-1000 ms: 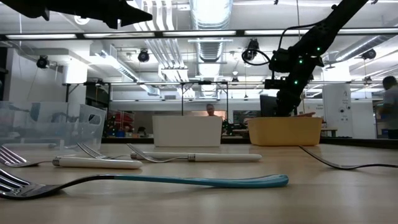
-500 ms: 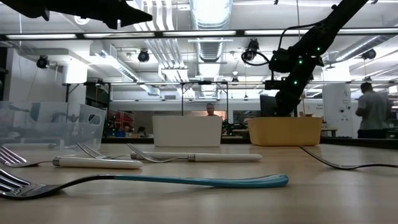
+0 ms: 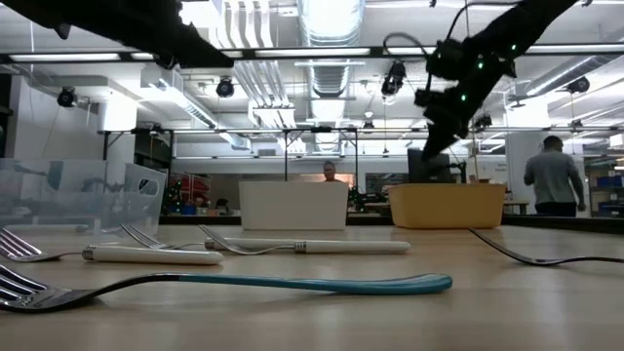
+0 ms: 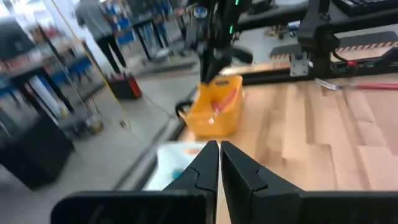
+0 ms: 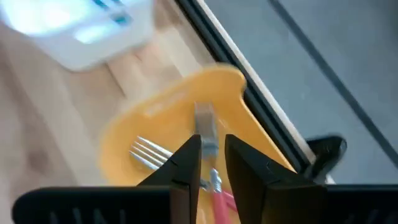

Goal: Sort silverware by color (type)
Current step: Put the top white fork into the transparent bin

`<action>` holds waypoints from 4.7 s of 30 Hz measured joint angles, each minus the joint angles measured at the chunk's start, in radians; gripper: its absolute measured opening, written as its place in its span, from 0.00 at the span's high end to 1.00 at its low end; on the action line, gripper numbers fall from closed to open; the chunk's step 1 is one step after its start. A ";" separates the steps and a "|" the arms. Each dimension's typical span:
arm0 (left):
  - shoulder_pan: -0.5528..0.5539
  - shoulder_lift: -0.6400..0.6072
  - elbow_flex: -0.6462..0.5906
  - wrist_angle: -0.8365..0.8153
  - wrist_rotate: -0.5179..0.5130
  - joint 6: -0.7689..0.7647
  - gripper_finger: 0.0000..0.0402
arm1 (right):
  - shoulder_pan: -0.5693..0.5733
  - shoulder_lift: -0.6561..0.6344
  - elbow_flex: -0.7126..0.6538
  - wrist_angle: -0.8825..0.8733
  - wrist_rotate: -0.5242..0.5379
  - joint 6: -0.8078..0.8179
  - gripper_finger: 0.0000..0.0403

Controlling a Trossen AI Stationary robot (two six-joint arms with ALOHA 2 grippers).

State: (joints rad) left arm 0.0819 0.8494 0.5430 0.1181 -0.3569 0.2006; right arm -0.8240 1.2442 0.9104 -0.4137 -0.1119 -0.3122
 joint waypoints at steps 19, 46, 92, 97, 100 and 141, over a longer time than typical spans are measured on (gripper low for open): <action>-0.003 0.000 -0.001 -0.072 0.126 -0.293 1.00 | 0.358 -0.177 -0.109 0.225 0.011 0.142 0.85; -0.007 0.000 -0.002 -0.060 0.131 -0.341 1.00 | 0.736 0.135 -0.071 0.587 0.060 0.223 0.85; -0.343 0.377 -0.001 0.367 0.131 -0.498 1.00 | 1.129 0.557 0.242 0.531 0.117 0.445 0.85; -0.342 0.378 0.000 0.365 0.131 -0.470 1.00 | 1.137 0.557 0.242 0.531 0.170 0.445 0.85; -0.342 0.371 0.000 0.366 0.131 -0.447 1.00 | 1.137 0.557 0.241 0.531 0.185 0.445 0.85; -0.340 0.365 0.021 0.390 0.127 -0.195 1.00 | 1.018 0.849 0.311 0.669 0.321 0.393 0.58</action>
State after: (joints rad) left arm -0.2584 1.2148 0.5644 0.5078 -0.2300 0.0054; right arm 0.1940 2.0933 1.2209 0.2554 0.2092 0.0812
